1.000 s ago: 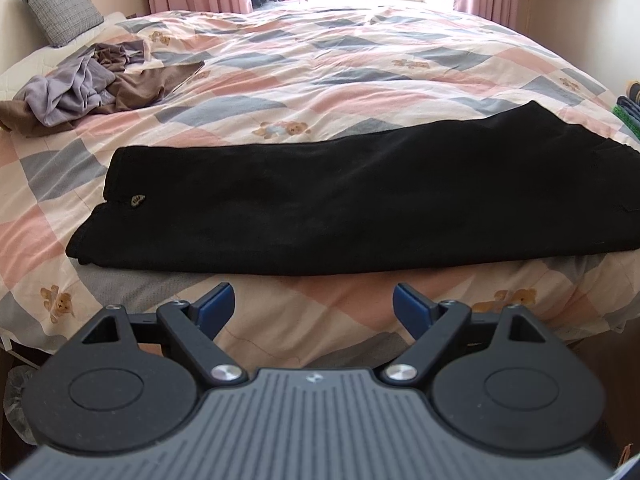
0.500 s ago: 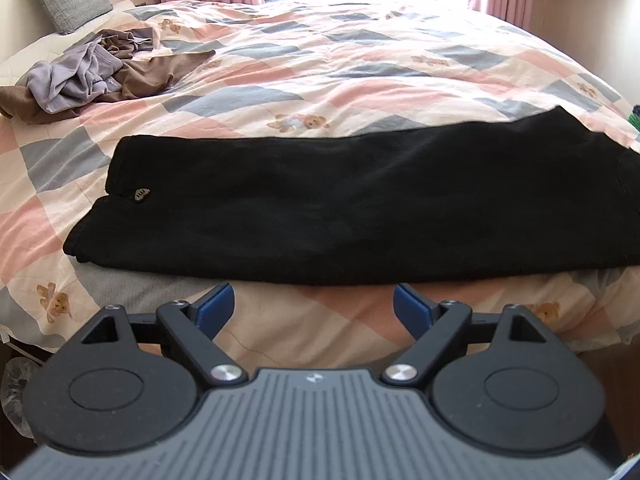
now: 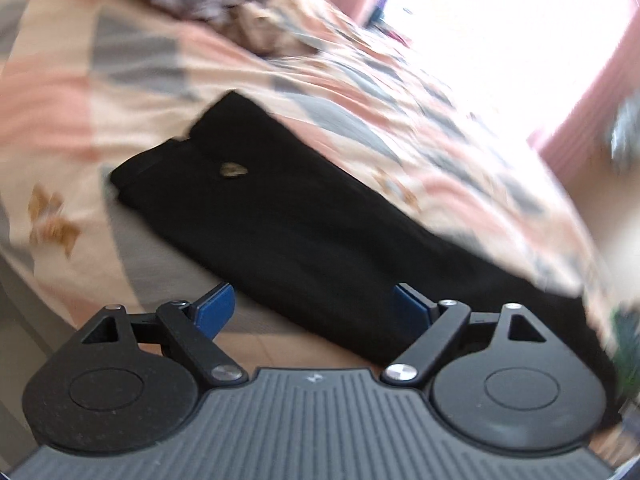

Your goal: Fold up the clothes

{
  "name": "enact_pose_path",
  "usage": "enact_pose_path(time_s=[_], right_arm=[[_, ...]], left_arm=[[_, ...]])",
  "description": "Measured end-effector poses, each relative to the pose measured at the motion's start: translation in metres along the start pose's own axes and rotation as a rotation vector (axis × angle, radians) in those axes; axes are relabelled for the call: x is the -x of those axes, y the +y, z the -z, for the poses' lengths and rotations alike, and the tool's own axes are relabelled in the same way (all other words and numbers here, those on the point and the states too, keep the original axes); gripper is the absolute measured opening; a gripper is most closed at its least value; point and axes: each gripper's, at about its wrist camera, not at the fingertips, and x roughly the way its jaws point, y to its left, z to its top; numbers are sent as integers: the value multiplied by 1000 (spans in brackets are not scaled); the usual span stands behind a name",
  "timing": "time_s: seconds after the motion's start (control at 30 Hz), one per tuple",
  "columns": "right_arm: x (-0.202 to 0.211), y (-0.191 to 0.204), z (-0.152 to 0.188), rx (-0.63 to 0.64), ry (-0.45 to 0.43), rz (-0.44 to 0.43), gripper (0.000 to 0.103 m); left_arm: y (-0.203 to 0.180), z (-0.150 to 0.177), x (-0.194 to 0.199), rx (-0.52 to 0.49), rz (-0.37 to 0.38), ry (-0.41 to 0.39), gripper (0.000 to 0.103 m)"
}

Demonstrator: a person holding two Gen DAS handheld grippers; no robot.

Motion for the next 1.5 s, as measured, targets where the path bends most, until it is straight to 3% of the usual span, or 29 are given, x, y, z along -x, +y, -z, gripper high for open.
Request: enact_pose_path(time_s=[0.1, 0.2, 0.33, 0.63, 0.7, 0.73, 0.77, 0.83, 0.97, 1.03, 1.13, 1.27, 1.3, 1.43, 1.5], right_arm=[[-6, -14, -7, -54, -2, 14, 103], [-12, -23, -9, -102, 14, 16, 103], [-22, -33, -9, -164, 49, 12, 103], [-34, -48, -3, -247, 96, 30, 103], [-38, -49, -2, -249, 107, 37, 103], [-40, -49, -1, -251, 111, 36, 103], [-41, -49, -1, -253, 116, 35, 103], [-43, -48, 1, -251, 121, 31, 103], [-41, -52, 2, -243, 113, 32, 103], [-40, -55, 3, -243, 106, 36, 103], [-36, -62, 3, -268, 86, 38, 103], [-29, -72, 5, -292, 51, 24, 103], [-27, -74, 5, -296, 45, 17, 103], [-19, -84, 6, -313, 21, -4, 103], [-14, -89, 6, -324, 8, -23, 103]], left_arm=[[37, -8, -6, 187, 60, -29, 76], [73, -24, -13, 343, 111, -63, 63], [93, -25, -19, 389, 129, -109, 49], [112, -27, -32, 419, 169, -186, 49], [110, -28, -35, 408, 172, -202, 44], [108, -29, -36, 402, 173, -210, 38], [107, -29, -38, 396, 174, -218, 20], [103, -31, -40, 378, 170, -235, 4], [46, -36, -13, 125, 74, -307, 4], [3, -39, 3, -56, 79, -354, 4], [-73, -30, 20, -336, 128, -411, 5], [-164, 18, 20, -629, 298, -411, 7], [-184, 33, 16, -698, 339, -398, 7], [-241, 124, -32, -977, 425, -209, 9], [-251, 166, -68, -1096, 359, -90, 10]])
